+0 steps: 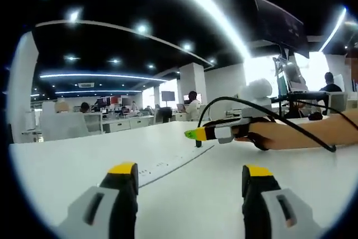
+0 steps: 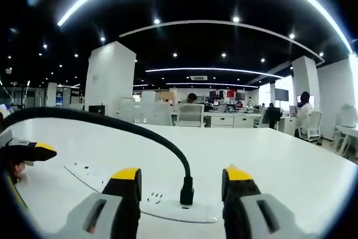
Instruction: Locate the USB plug end of the data cable currently connected to the USB port on the desk. Grip the plug, withdraw it from the port, and place it onto the desktop.
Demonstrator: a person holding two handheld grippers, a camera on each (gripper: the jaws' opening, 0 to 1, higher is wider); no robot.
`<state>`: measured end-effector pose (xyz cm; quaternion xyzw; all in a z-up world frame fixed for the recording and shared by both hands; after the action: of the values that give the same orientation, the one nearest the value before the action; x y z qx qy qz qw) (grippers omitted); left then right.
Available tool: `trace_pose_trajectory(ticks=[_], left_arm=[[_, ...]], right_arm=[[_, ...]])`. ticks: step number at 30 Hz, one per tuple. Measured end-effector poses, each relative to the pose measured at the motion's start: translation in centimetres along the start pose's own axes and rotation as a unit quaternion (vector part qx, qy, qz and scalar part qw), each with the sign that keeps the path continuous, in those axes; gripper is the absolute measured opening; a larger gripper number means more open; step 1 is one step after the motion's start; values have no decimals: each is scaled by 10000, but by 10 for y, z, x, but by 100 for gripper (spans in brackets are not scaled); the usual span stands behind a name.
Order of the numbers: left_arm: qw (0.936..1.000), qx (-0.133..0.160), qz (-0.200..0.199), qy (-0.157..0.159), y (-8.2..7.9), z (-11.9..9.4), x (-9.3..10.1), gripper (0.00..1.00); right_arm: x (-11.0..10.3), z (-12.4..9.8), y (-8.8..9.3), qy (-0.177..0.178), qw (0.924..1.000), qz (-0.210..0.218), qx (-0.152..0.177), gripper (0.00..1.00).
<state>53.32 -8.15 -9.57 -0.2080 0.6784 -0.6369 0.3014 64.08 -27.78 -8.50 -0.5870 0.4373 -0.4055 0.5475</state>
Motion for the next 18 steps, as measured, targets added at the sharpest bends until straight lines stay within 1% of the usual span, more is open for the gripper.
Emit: trace_pose_trajectory(ticks=[6, 15, 18], left_arm=[[10000, 23, -27, 13, 0, -1, 0, 76], [10000, 5, 14, 28, 1, -1, 1, 76], [10000, 4, 9, 25, 1, -1, 0, 76]], right_arm=[[-1, 2, 1, 28, 10000, -57, -27, 57], [-9, 4, 0, -49, 10000, 13, -22, 51], [-8, 6, -1, -30, 10000, 19, -5, 47]])
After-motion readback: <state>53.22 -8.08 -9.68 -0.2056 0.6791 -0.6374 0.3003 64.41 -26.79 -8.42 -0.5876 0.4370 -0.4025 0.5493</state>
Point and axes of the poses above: the point that each gripper's makers call its tool centre point, and the gripper's own axes: z roughly forward along the fingers, x roughly to its right, y roughly out of its underside, the point moved 6 cm from there along -z, roughly backward along the fingers, and after that the axes turned 3 degrees about z, right-handed, at the moved point
